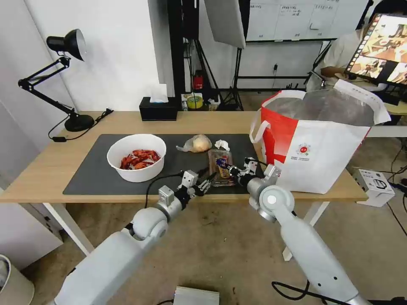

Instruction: Pick up the trash from the table and place it into the takeout bag.

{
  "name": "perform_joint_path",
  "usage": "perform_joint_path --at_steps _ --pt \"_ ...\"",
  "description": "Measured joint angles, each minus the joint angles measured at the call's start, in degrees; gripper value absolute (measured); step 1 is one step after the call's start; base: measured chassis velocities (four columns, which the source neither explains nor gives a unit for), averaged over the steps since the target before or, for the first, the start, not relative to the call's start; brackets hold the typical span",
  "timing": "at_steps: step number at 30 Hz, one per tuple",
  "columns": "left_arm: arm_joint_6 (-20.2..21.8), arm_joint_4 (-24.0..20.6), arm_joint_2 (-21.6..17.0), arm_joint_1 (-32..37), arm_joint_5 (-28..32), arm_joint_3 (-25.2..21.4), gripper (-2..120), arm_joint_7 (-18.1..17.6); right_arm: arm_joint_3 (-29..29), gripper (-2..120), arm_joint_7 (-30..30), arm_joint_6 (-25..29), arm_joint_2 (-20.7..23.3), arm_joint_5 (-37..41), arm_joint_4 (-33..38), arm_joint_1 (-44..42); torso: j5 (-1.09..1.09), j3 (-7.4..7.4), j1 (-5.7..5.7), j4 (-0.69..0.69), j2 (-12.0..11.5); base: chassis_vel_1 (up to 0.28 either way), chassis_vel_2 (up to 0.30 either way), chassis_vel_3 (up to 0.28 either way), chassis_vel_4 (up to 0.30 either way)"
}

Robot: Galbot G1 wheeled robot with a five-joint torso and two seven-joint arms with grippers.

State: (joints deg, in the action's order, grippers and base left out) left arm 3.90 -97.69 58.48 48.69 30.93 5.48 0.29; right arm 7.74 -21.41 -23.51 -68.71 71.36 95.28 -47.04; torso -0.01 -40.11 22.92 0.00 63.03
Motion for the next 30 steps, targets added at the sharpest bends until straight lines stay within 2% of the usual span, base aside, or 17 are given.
perform_joint_path --at_steps 1,2,6,7,9,19,22,27,30 --pt "0.9 -0.9 -0.2 1.1 0.0 -1.4 69 -1.3 0.0 0 0.2 0.1 0.2 -0.2 0.2 -0.2 0.01 0.00 0.00 0.01 0.0 0.000 0.000 0.000 0.000" --pt "0.9 -0.9 -0.2 1.1 0.0 -1.4 69 -1.3 0.0 0 0.2 0.1 0.2 -0.2 0.2 -0.2 0.01 0.00 0.00 0.01 0.0 0.000 0.000 0.000 0.000" --pt "3.3 -4.5 -0.9 4.8 0.8 -5.8 88 -4.6 0.0 0 0.5 0.5 0.5 -0.4 0.9 -0.6 0.00 0.00 0.00 0.01 0.0 0.000 0.000 0.000 0.000" --pt "3.3 -4.5 -0.9 4.8 0.8 -5.8 88 -4.6 0.0 0 0.5 0.5 0.5 -0.4 0.9 -0.6 0.00 0.00 0.00 0.01 0.0 0.000 0.000 0.000 0.000" --pt "4.2 -6.5 -1.9 6.7 1.4 -7.7 97 -5.7 0.0 0 0.4 1.0 0.6 -0.4 1.4 -0.8 0.01 0.00 0.00 0.01 0.0 0.000 0.000 0.000 0.000" --pt "4.9 -12.7 -4.0 14.6 3.3 -13.9 100 -7.0 1.0 0 1.7 2.2 2.5 -1.1 5.5 -2.6 0.01 0.00 0.00 0.01 0.0 0.000 0.000 0.000 0.000" --pt "5.3 -15.1 -3.7 19.2 3.4 -17.7 100 -7.1 1.5 0 2.5 2.6 4.0 -1.2 8.7 -3.9 0.02 0.01 0.00 0.01 0.0 0.000 0.000 0.000 0.000" --pt "5.5 -16.1 -3.3 21.9 3.4 -19.6 100 -7.1 2.1 0 2.5 2.8 5.3 -1.2 12.0 -5.3 0.01 0.01 0.00 -0.02 0.0 0.000 0.000 0.000 0.000" --pt "6.2 -16.9 -2.6 23.0 3.4 -20.7 100 -7.0 4.7 0 2.5 2.8 7.9 0.4 17.1 -8.4 0.02 0.01 0.00 0.03 0.0 0.000 0.000 0.000 0.000"
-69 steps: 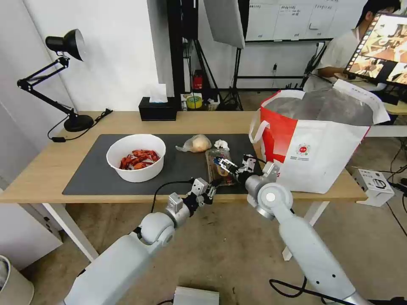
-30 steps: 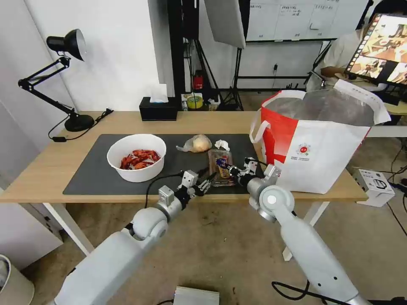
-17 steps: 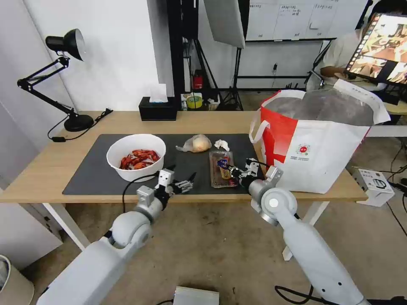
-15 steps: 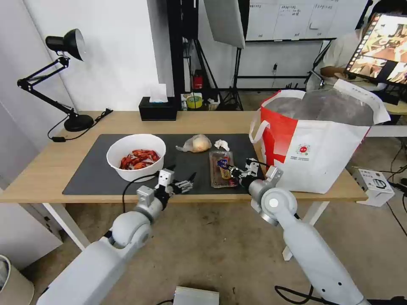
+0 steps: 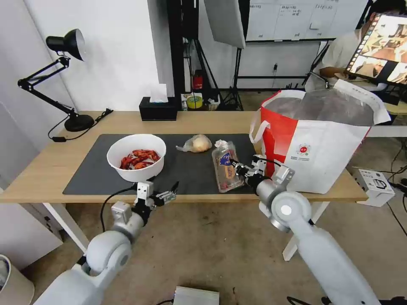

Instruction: Pick up the trash from the table and place it into the takeout bag.

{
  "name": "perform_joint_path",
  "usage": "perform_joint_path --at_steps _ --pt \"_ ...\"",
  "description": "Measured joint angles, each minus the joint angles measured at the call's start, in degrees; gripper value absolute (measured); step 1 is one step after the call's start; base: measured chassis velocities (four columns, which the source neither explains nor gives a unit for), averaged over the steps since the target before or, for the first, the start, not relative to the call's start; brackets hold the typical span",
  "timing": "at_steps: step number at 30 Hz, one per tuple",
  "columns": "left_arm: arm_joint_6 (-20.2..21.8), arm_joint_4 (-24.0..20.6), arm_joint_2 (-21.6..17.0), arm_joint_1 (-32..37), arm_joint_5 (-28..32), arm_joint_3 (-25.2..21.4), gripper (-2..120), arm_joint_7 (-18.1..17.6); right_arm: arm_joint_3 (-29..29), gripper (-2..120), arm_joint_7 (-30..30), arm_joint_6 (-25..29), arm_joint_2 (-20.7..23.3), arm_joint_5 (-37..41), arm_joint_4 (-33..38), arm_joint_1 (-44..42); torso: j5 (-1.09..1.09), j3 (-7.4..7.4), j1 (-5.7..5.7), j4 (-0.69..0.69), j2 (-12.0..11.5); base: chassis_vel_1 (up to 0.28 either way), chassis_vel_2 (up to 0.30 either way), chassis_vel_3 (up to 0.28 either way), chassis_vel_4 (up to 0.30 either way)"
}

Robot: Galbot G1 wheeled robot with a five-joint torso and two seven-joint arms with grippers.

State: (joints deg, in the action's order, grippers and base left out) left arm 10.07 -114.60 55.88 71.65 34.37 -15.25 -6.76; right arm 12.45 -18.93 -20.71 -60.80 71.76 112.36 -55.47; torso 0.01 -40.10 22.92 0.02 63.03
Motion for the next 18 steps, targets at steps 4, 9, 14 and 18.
perform_joint_path --at_steps 4,9,14,18 --pt "0.2 -0.6 0.4 1.4 0.1 -1.8 100 0.0 2.1 0 0.0 0.0 1.7 1.4 3.5 -2.0 0.00 0.00 0.00 -0.02 0.0 0.000 0.000 0.000 0.000" --pt "0.6 -1.8 1.1 3.4 0.4 -4.5 100 0.0 6.0 0 0.4 0.1 4.5 5.2 8.6 -4.5 0.00 0.00 0.00 -0.02 0.0 0.000 0.000 0.000 0.000" --pt "1.0 -2.8 1.2 5.0 0.6 -6.4 100 0.1 10.3 0 1.0 0.1 6.1 8.8 12.1 -5.8 0.00 0.00 0.00 -0.02 0.0 0.000 0.000 0.000 0.000" --pt "1.1 -3.5 1.0 6.2 0.7 -7.9 100 0.3 14.9 0 0.9 0.3 7.4 13.3 14.6 -6.6 0.00 0.00 0.00 -0.02 0.0 0.000 0.000 0.000 0.000"
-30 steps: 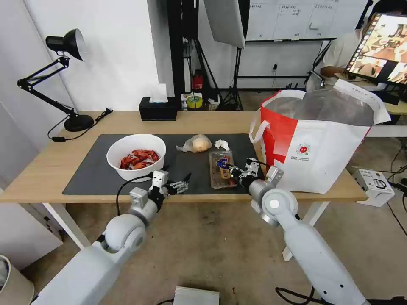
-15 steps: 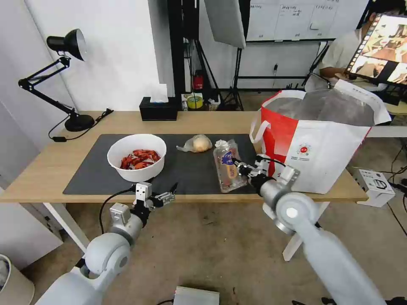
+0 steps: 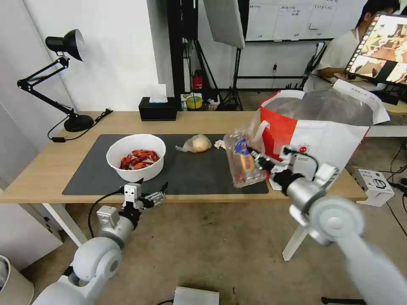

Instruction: Pick up the trash from the table and place it into the takeout bag.

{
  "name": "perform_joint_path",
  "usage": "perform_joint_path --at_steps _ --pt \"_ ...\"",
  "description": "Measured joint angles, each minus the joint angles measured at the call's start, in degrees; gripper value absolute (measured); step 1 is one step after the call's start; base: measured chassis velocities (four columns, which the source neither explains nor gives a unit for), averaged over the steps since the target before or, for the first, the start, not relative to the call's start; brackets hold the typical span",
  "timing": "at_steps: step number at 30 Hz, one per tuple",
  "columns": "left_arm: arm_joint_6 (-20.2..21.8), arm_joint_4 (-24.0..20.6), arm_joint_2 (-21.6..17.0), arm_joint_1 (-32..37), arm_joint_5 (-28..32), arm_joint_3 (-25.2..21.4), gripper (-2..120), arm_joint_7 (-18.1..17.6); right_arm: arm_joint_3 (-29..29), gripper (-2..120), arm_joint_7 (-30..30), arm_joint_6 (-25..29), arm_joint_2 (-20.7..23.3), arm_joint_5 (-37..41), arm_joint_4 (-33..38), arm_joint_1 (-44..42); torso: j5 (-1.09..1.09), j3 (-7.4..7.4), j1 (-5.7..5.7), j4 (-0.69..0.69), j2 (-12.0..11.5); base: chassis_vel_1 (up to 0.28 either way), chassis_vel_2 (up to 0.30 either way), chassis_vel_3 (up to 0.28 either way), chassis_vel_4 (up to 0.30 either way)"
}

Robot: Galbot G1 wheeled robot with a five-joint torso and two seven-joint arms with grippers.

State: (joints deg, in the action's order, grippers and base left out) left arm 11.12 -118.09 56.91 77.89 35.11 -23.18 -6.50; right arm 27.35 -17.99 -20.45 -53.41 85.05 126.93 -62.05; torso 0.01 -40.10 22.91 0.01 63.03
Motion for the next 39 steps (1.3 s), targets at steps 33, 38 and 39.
perform_joint_path --at_steps 33,38,39 --pt "-1.3 -9.4 8.1 13.7 0.6 -16.7 100 5.5 11.9 0 -11.4 7.5 12.0 28.8 -12.4 19.5 0.00 -0.01 0.01 -0.01 0.0 0.000 0.000 0.000 0.000" --pt "-1.7 -10.9 10.8 15.6 -1.2 -18.4 100 7.1 10.8 0 -14.4 8.3 12.3 30.5 -16.2 23.2 0.00 -0.01 0.01 -0.01 0.0 0.000 0.000 0.000 0.000" --pt "-1.7 -10.9 10.8 15.6 -1.2 -18.4 100 7.1 10.8 0 -14.4 8.3 12.3 30.5 -16.2 23.2 0.00 -0.01 0.01 -0.01 0.0 0.000 0.000 0.000 0.000"
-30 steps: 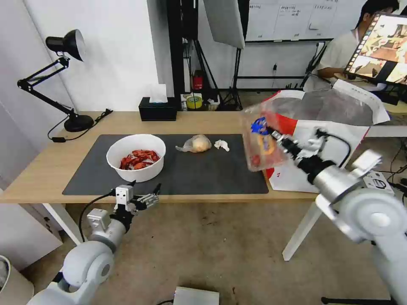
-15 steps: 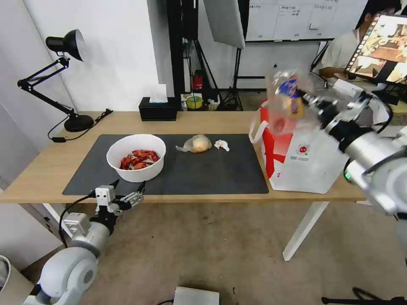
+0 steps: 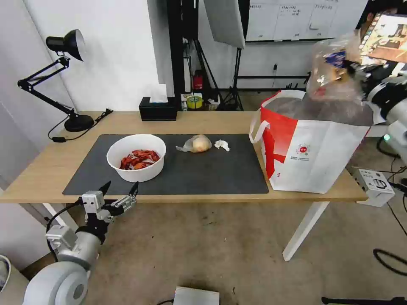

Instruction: Pick up the trash from the table and place it into the takeout bag.

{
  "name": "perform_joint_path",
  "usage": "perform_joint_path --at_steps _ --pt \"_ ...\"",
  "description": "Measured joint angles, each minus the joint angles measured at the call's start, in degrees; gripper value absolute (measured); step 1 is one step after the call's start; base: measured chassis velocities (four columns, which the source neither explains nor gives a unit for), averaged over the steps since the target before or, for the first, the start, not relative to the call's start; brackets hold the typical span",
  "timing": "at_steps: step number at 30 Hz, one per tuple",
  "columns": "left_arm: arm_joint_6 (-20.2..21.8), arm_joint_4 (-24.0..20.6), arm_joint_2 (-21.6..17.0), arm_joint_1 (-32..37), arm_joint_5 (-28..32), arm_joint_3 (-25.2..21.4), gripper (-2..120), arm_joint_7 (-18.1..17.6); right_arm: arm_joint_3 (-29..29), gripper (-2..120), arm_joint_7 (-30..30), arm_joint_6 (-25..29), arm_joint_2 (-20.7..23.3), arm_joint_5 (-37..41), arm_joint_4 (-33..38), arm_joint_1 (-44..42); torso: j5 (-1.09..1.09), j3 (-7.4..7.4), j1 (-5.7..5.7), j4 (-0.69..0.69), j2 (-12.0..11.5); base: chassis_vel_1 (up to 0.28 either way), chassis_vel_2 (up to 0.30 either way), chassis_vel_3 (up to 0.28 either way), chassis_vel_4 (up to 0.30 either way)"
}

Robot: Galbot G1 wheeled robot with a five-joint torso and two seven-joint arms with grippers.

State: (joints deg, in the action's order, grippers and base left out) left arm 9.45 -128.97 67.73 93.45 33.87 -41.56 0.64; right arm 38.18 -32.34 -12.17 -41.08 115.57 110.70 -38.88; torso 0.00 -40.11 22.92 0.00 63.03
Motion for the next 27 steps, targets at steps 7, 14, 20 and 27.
perform_joint_path --at_steps 7,14,20,27 --pt "-0.2 -2.2 1.7 1.3 -0.4 -2.5 100 0.8 -2.7 0 -12.4 1.3 -1.3 2.6 -2.2 4.6 -0.03 0.00 0.00 0.00 0.0 0.000 0.000 0.000 0.000" --pt "-0.1 -3.4 2.3 2.4 -0.3 -3.5 100 0.9 -4.6 0 -18.9 2.3 -3.1 2.1 -3.6 7.1 -0.01 -0.01 0.00 0.00 0.0 0.000 0.000 0.000 0.000" --pt "0.0 -4.3 2.9 2.6 -0.3 -3.4 100 0.9 -5.5 0 -23.2 2.4 -3.9 2.1 -4.8 8.1 0.00 0.00 0.00 0.00 0.0 0.000 0.000 0.000 0.000" --pt "0.1 -4.5 3.9 2.9 -0.3 -3.8 100 1.0 -5.9 0 -26.7 1.0 -4.7 2.4 -4.9 7.5 0.00 0.00 0.00 0.00 0.0 0.000 0.000 0.000 0.000"
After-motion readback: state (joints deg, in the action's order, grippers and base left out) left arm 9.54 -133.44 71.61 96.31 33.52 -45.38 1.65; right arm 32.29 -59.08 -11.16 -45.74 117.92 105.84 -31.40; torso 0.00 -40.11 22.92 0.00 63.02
